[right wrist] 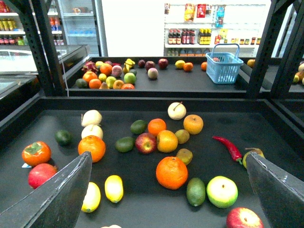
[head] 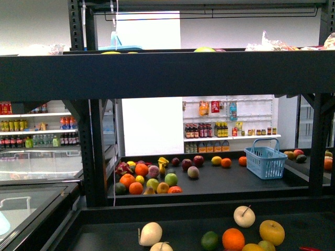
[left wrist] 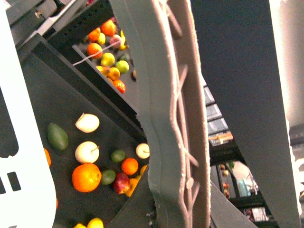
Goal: Pick lemon from shelf
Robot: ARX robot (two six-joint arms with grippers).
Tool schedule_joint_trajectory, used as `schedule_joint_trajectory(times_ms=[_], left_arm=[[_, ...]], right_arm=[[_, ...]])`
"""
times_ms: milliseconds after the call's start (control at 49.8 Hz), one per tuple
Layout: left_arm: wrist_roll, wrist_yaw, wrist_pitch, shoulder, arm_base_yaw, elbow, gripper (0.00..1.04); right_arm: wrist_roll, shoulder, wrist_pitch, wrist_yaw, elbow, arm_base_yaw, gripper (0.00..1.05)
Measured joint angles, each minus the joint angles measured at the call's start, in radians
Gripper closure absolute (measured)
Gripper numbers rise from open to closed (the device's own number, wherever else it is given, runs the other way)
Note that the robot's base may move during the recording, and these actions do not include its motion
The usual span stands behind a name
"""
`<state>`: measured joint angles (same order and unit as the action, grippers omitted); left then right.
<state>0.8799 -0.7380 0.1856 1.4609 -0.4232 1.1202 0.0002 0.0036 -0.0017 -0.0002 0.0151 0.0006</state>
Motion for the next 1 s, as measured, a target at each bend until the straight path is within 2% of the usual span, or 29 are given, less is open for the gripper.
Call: schedule_joint_trajectory(times_ms=[361,602,1004], left_arm=[[-0.016,0.012,0.019,-0.041,0.233,-0.119,0.95],[0.003,0.076,0.111,-0.002,0.404,-0.138,0.95],[0.065,0.151,0.230,0.183,0.590,-0.052,0.95]], right_arm=[[0.000,0.000,0.000,0.000,0.000,0.000,0.07],[0.000,0.000,0.000,0.000,0.000,0.000,0.07],[0.000,0.000,0.000,0.000,0.000,0.000,0.07]])
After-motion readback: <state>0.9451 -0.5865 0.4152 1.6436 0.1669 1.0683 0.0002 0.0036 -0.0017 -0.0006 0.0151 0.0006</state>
